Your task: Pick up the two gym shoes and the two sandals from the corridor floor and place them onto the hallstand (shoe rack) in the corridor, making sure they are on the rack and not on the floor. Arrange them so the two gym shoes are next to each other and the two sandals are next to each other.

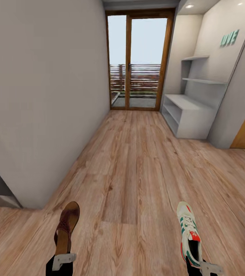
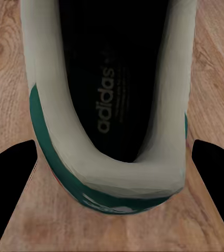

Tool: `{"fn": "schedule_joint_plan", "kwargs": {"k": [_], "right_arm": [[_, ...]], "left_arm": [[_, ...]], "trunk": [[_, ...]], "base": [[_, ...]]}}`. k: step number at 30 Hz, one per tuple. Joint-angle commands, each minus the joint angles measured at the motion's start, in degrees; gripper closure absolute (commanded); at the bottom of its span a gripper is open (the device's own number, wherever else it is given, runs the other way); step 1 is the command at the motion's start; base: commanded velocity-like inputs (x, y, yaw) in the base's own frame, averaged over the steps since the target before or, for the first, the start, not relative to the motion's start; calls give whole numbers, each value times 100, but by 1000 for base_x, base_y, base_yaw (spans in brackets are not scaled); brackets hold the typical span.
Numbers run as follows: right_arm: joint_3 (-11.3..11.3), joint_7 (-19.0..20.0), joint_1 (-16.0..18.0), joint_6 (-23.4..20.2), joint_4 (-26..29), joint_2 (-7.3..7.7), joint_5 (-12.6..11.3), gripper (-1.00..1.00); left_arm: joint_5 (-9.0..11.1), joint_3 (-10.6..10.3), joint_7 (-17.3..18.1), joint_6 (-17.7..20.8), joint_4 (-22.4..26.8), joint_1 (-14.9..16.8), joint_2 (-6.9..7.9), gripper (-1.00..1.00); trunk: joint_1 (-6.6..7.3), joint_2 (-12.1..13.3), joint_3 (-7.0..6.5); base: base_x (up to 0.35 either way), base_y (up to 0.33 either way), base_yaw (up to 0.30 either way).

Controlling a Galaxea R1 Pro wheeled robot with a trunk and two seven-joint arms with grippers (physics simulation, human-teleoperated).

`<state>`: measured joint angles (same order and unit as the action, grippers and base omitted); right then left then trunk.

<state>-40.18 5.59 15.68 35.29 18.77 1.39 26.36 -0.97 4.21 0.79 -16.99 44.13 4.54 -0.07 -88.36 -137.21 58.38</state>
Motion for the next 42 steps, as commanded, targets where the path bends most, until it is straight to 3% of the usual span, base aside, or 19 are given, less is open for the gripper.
{"fn": "schedule_joint_plan", "kwargs": {"k": [1, 8, 18, 29, 42], "right_arm": [[-49, 58, 6, 21, 0, -1, 0, 100], [-60, 65, 6, 20, 12, 62, -1, 100], [-59, 57, 6, 21, 21, 45, -3, 100], [-46, 74, 6, 21, 14, 20, 20, 100], [-43, 78, 6, 21, 13, 19, 36, 100]], "left_arm": [[-29, 9, 9, -13, -1, 3, -1, 100], [-41, 9, 9, -15, -1, 3, -6, 100], [-58, 9, 9, -184, -8, 3, -9, 100], [-46, 9, 9, -190, -10, 3, -10, 100], [-27, 6, 9, -190, -10, 3, -10, 100]], "trunk": [[-2, -2, 6], [-2, -2, 7], [-2, -2, 24], [-2, -2, 110], [-2, -2, 117]], "base": [[339, 0, 9], [339, 0, 2], [339, 0, 0], [339, 0, 0], [339, 0, 0]]}}
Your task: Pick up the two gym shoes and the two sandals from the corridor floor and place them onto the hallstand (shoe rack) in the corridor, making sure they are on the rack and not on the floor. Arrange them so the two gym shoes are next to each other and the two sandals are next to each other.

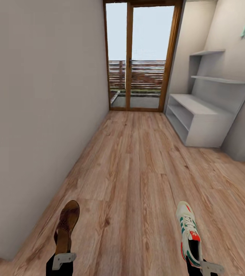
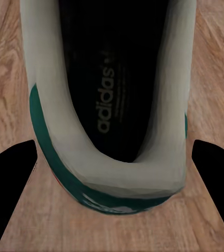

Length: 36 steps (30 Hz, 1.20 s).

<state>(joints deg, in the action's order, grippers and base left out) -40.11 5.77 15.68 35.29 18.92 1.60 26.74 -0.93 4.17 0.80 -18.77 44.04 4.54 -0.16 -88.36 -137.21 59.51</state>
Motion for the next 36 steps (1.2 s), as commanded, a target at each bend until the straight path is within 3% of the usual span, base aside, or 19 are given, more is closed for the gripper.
{"fn": "schedule_joint_plan", "kwargs": {"k": [1, 36], "right_arm": [[-49, 59, 6, 21, -4, -2, -3, 100], [-49, 56, 6, 21, -80, -2, -3, 100]], "left_arm": [[-30, 11, 8, -13, -1, 3, -2, 100], [-13, -4, 8, -13, -111, 3, -2, 100]], "trunk": [[-2, -2, 5], [-2, -2, 5]], "base": [[339, 0, 0], [339, 0, 0]]}}
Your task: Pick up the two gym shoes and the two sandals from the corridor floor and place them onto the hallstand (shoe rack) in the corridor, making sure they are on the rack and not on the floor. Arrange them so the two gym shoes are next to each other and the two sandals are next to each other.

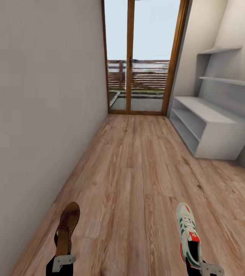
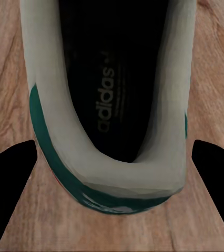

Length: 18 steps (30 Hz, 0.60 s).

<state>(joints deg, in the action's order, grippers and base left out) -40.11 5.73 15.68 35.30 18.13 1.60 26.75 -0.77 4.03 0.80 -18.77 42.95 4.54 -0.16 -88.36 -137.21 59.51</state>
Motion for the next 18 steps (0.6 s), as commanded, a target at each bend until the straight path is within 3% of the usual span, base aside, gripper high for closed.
{"fn": "schedule_joint_plan", "kwargs": {"k": [1, 7, 13, 18], "right_arm": [[-49, 59, 6, 21, -2, -2, -3, 100], [-49, 59, 6, 21, -3, -2, -3, 100], [-49, 59, 6, 21, -2, -2, -3, 100], [-49, 59, 6, 21, -3, -2, -4, 100]], "left_arm": [[-29, 10, 8, -13, 0, 3, -2, 100], [-28, 10, 8, -13, 3, 3, -2, 100], [-28, 11, 8, -13, 3, 3, -2, 100], [-28, 12, 8, -13, 3, 3, -2, 100]], "trunk": [[-2, -2, 5], [-2, -2, 5], [-2, -2, 5], [-2, -2, 5]], "base": [[339, 0, 0], [339, 0, -16], [339, 0, -202], [339, 0, -77]]}}
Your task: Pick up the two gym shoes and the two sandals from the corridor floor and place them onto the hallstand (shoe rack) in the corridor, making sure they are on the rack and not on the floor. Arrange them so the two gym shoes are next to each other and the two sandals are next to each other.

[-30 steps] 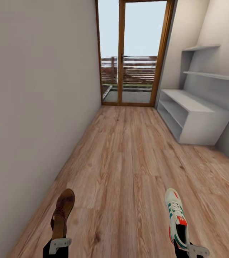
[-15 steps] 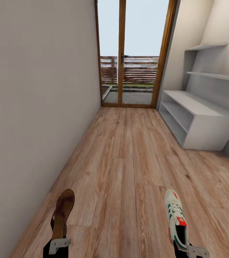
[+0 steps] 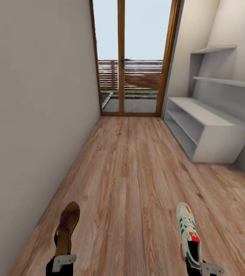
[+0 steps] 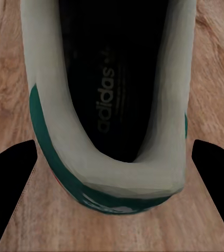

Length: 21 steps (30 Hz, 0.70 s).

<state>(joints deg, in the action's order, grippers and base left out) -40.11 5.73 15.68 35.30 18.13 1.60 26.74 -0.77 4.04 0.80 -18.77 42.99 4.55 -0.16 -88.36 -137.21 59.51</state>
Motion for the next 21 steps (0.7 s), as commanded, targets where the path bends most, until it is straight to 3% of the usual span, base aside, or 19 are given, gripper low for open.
{"fn": "schedule_joint_plan", "kwargs": {"k": [1, 21], "right_arm": [[-51, 59, 6, 21, -2, -2, -3, 100], [-60, 51, 6, 25, 11, 35, -17, 100]], "left_arm": [[-29, 12, 8, -12, -1, 2, -2, 100], [-30, 17, 8, -21, -1, 2, -1, 100]], "trunk": [[-2, -2, 5], [-2, -2, 5]], "base": [[339, 0, -22], [339, 0, -2]]}}
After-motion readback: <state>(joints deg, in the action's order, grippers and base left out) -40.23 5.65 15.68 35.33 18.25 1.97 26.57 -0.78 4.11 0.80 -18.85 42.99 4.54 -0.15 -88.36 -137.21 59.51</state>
